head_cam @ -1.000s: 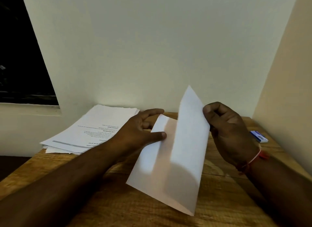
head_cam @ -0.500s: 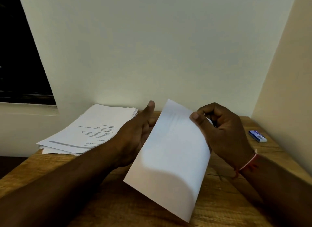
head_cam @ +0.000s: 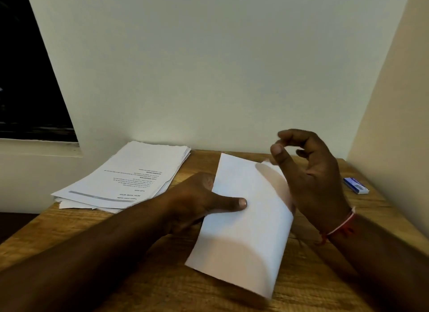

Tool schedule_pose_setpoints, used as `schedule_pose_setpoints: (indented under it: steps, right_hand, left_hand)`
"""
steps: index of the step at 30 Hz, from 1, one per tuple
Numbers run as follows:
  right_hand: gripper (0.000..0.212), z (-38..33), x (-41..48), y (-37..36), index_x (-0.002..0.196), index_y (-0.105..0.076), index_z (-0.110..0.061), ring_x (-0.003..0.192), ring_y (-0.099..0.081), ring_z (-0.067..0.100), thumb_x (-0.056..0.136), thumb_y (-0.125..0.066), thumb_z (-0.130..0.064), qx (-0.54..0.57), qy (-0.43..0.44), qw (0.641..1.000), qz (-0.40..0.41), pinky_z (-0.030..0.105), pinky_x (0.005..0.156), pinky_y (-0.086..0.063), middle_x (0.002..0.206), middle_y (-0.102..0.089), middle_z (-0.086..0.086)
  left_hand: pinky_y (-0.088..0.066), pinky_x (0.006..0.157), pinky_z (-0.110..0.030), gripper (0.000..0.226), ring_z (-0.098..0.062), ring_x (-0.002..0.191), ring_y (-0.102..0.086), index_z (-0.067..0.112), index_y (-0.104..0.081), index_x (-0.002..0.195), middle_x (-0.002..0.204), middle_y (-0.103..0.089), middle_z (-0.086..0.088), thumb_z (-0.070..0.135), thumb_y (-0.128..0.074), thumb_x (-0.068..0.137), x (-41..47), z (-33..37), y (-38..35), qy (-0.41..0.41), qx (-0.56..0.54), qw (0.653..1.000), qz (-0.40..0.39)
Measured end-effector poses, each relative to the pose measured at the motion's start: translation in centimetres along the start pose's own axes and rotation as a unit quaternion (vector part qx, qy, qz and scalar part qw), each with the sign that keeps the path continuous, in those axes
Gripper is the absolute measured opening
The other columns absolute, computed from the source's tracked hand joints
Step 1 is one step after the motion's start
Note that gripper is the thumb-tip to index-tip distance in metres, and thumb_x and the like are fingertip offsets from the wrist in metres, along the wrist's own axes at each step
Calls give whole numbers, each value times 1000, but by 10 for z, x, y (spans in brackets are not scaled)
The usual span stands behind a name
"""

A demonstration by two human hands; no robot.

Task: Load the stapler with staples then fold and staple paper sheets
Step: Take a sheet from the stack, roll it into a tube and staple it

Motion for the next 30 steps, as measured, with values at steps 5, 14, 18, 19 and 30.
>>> schedule_pose_setpoints:
  steps: [5,14,18,19,30]
  right_hand:
    - [100,22,-1,2,151,-48,-36,140,-54,14,69,-84,-80,44,-194,980,21,44,114,-50,149,-56,-10]
    - [57,-14,-18,-22,134,-64,-34,112,-77,14,81,-85,-43,193,-127,968,-98,32,80,-67,123,-78,-13]
    - [47,-26,-24,-25,136,-63,-34,110,-77,13,93,-72,-50,185,-83,969,-140,36,85,-68,122,-77,-13]
    - [45,-27,-25,-27,138,-63,-34,112,-77,12,97,-71,-52,176,-78,969,-155,34,86,-68,124,-77,-13]
    - [44,-29,-28,-28,125,-59,-51,106,-75,0,83,-74,-53,156,-75,973,-150,18,76,-63,114,-75,-31]
  left_hand:
    - [-70,93,-41,33,-18,104,-85,22,-80,123,115,-87,3,16,-91,92,-11,24,22,-107,-6,978,181]
    - [-66,77,-21,34,0,100,-80,44,-73,113,109,-82,27,38,-91,85,-31,51,14,-244,68,933,255]
    - [-66,82,-23,40,-2,106,-80,43,-70,120,115,-82,23,43,-89,84,-32,52,9,-258,34,937,231]
    - [-66,82,-21,41,1,105,-79,45,-68,119,114,-80,28,47,-90,85,-34,53,10,-261,41,934,243]
    - [-65,81,-20,31,0,102,-80,43,-70,116,112,-82,26,50,-82,88,-30,50,8,-233,48,939,247]
Point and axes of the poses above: each hand's wrist, its own x-axis towards the middle knuckle, its own y-axis out of the back of the hand, z = x × y, the point moved 6 cm from there along x, towards the middle knuckle
